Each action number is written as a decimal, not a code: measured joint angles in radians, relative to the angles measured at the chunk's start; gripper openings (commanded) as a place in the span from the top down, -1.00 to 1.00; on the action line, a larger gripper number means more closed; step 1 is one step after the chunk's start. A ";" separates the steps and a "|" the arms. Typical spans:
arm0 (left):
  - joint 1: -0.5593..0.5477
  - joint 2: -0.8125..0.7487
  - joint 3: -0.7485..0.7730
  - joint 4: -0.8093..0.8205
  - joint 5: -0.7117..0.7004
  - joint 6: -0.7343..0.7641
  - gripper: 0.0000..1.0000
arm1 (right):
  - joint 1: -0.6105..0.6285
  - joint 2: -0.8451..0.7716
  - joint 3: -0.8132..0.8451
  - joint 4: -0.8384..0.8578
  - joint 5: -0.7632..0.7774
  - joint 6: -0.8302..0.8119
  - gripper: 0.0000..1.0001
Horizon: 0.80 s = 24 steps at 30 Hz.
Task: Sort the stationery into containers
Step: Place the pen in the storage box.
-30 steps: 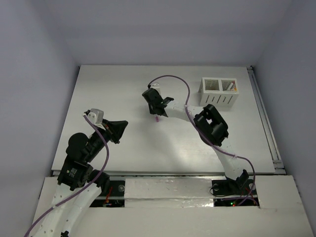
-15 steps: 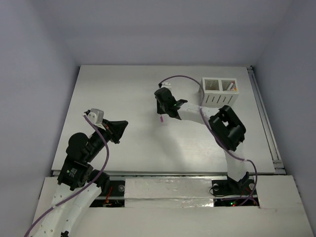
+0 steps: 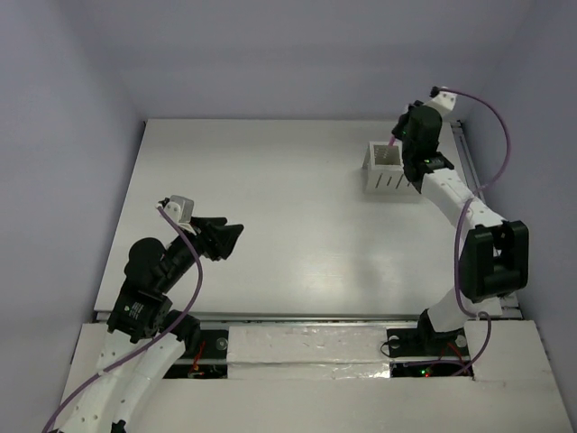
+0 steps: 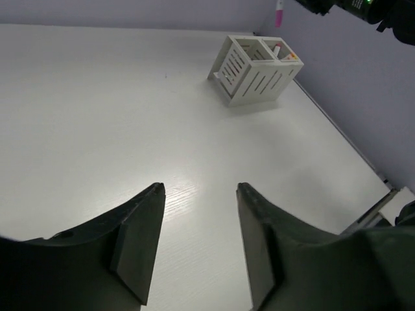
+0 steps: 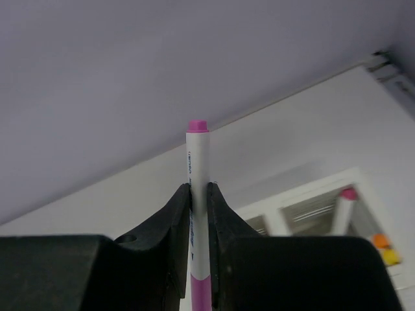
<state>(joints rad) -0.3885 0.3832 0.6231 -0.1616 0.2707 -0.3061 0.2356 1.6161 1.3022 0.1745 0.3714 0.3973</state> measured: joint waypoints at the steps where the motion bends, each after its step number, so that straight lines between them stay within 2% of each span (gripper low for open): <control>1: 0.001 0.001 0.000 0.000 0.003 0.000 -0.04 | -0.037 0.000 -0.006 0.018 0.016 -0.008 1.00; 3: 0.005 0.002 0.000 0.000 0.006 0.000 -0.15 | -0.091 0.008 -0.013 0.029 0.043 -0.029 1.00; 8: 0.011 0.002 0.000 0.000 0.010 0.000 -0.21 | -0.173 0.065 -0.018 0.070 0.085 -0.081 1.00; 19: 0.011 0.002 0.000 0.000 0.010 0.000 -0.37 | -0.208 0.184 -0.030 0.095 0.143 -0.177 0.98; 20: 0.011 0.002 0.000 0.000 0.010 0.000 -0.39 | -0.208 0.184 -0.034 0.102 0.146 -0.182 0.76; 22: 0.011 0.002 0.000 0.000 0.010 0.001 -0.47 | -0.208 0.184 -0.043 0.116 0.148 -0.183 0.49; 23: 0.011 0.002 0.000 0.000 0.010 0.000 -0.54 | -0.208 0.184 -0.049 0.125 0.148 -0.180 0.16; 24: 0.011 0.002 0.000 0.000 0.010 0.001 -0.56 | -0.208 0.183 -0.060 0.131 0.147 -0.173 0.01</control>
<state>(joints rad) -0.3775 0.3851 0.6231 -0.1616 0.2806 -0.3054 0.0277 1.7992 1.2427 0.3054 0.5182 0.2245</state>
